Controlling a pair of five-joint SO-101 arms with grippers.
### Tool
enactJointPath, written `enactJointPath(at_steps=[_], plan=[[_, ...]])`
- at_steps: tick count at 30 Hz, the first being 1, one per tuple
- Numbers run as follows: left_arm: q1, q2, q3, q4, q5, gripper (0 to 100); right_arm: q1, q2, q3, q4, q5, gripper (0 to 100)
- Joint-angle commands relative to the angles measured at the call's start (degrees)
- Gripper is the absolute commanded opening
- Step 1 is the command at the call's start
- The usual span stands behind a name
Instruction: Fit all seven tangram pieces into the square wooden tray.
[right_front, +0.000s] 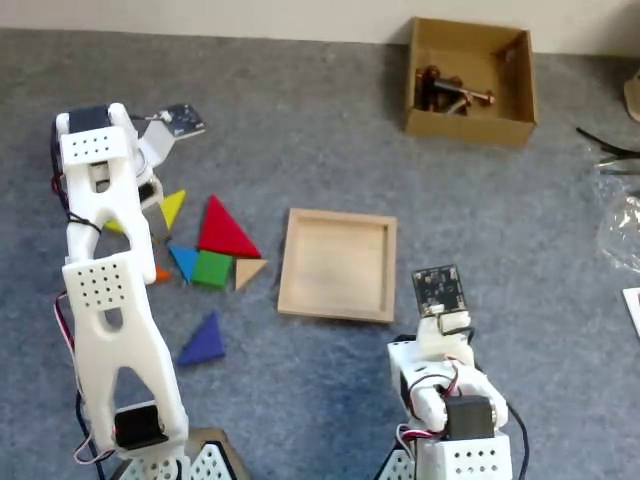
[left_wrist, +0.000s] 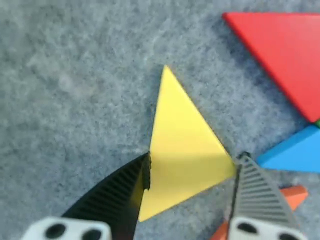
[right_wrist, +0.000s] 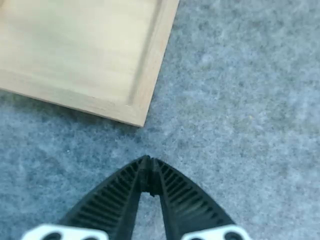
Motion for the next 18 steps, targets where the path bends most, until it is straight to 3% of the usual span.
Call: enactJointPath(at_steps=[1,10,18], plan=[[0.84,-0.84,-1.01,0.88,-2.46,28,-0.57,-0.48,6.73,-1.01,-0.44,0.5],[0.57,-0.84,-1.01,1.14,-2.73,28,-0.57,-0.48,6.73,-1.01,-0.44,0.5],[0.57,-1.27,4.62,0.97,-9.85,28,-0.57,-0.48,6.73,-1.01,-0.44,0.5]])
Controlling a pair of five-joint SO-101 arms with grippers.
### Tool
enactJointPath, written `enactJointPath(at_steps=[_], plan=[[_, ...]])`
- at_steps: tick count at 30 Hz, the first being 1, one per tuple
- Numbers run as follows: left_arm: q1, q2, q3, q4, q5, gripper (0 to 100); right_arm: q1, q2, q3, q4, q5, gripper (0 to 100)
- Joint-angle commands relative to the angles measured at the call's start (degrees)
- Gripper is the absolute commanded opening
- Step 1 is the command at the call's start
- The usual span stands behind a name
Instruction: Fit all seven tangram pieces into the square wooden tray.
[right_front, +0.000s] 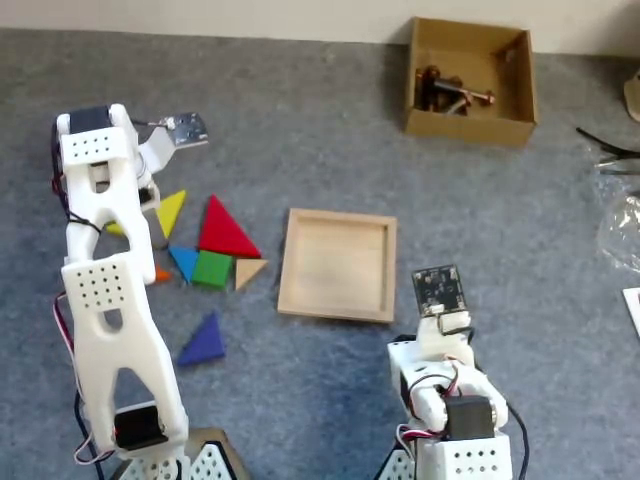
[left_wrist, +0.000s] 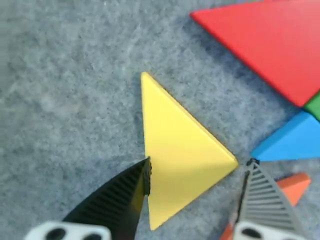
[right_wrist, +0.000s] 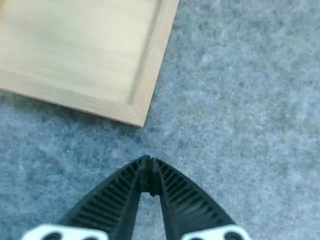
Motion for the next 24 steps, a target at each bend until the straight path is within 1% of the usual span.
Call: enactJointPath(at_steps=[1,18,24], plan=[[0.57,-0.92,1.8,0.79,-1.93,28,-0.57,-0.48,6.73,-1.01,-0.44,0.5],[0.84,-0.4,2.07,0.44,-1.67,28,-0.57,-0.48,6.73,-1.01,-0.44,0.5],[0.75,2.68,1.8,-3.43,-1.58,28,-0.57,-0.48,6.73,-1.01,-0.44,0.5]])
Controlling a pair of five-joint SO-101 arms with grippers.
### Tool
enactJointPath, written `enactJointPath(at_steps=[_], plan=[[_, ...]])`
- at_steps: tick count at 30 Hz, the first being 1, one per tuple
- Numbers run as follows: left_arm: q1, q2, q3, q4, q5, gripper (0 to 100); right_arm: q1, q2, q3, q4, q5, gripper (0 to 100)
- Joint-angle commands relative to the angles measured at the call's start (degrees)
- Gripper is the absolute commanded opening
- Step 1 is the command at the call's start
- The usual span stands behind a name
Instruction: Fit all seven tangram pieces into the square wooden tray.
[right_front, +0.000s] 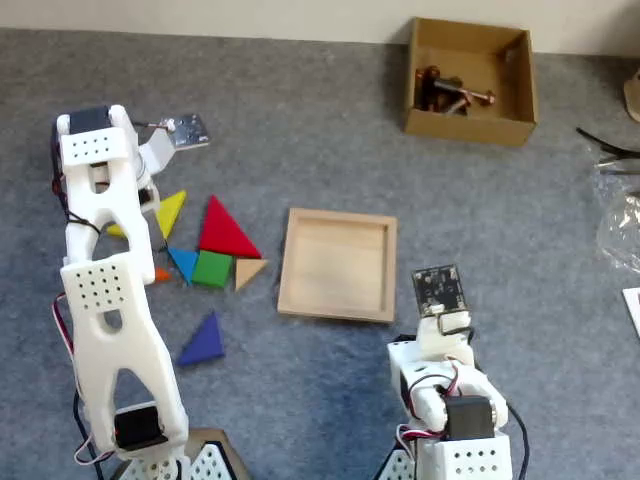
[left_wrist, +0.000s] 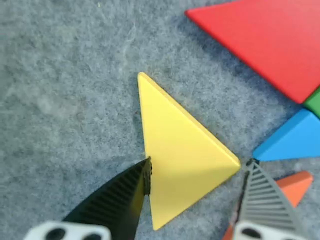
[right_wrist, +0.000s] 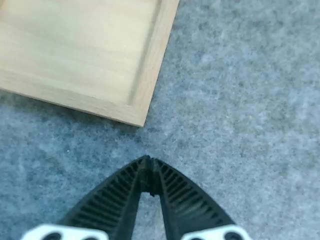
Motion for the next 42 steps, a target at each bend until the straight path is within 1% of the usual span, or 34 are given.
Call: enactJointPath(at_steps=[1,11,18,20,26,29,31,35,42], plan=[[0.75,3.12,1.01,-2.37,-0.97,28,-0.57,-0.48,6.73,-1.01,-0.44,0.5],[1.1,4.79,0.75,-2.81,-0.97,28,-0.57,-0.48,6.73,-1.01,-0.44,0.5],[0.92,5.14,-4.0,-2.37,-0.97,28,-0.57,-0.48,6.73,-1.01,-0.44,0.5],[1.01,5.05,-4.09,-2.37,-0.97,25,-0.57,-0.48,6.73,-1.01,-0.44,0.5],[1.01,5.14,-4.0,-2.37,-0.97,10,-0.57,-0.48,6.73,-1.01,-0.44,0.5],[1.01,5.14,-3.91,-2.29,-0.97,6,-0.57,-0.48,6.73,-1.01,-0.44,0.5],[1.01,5.14,-3.91,-2.29,-0.97,5,-0.57,-0.48,6.73,-1.01,-0.44,0.5],[1.45,4.88,-4.09,0.97,-0.97,5,-0.57,-0.48,6.73,-1.01,-0.44,0.5],[2.33,4.7,-4.18,1.32,-0.88,5,-0.57,-0.48,6.73,-1.01,-0.44,0.5]])
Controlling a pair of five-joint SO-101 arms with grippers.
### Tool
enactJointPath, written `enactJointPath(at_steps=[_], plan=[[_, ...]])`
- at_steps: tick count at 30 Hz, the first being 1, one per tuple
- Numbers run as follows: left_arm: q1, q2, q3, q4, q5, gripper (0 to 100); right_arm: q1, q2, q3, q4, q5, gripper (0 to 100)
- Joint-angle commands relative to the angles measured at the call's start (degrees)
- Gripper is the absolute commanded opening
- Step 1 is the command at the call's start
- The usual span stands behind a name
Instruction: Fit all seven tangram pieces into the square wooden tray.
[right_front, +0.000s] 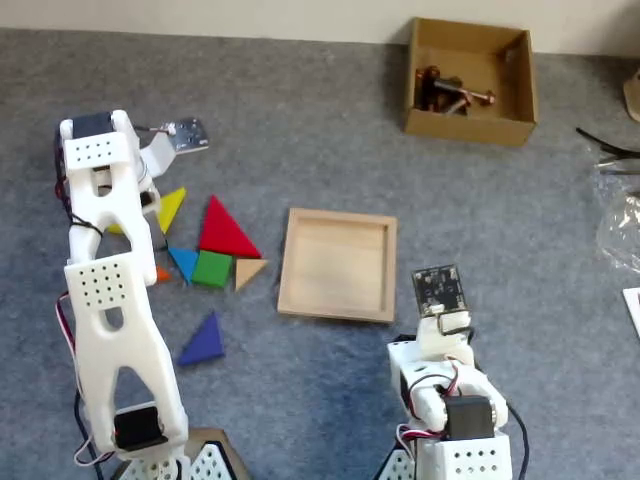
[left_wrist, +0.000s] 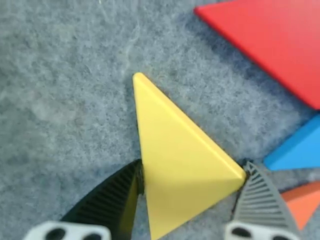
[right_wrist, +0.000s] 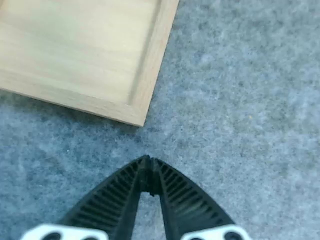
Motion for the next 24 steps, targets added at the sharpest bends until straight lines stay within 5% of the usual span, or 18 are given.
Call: enactJointPath(at_steps=[1,8,24], plan=[[1.8,0.13,-0.48,1.14,-0.35,5,-0.57,-0.48,6.73,-1.01,-0.44,0.5],[3.12,-2.68,-3.65,1.14,15.12,5,-0.57,-0.48,6.73,-1.01,-0.44,0.5],[6.37,-7.08,-4.35,1.23,27.16,1,-0.57,-0.48,6.73,-1.01,-0.44,0.5]])
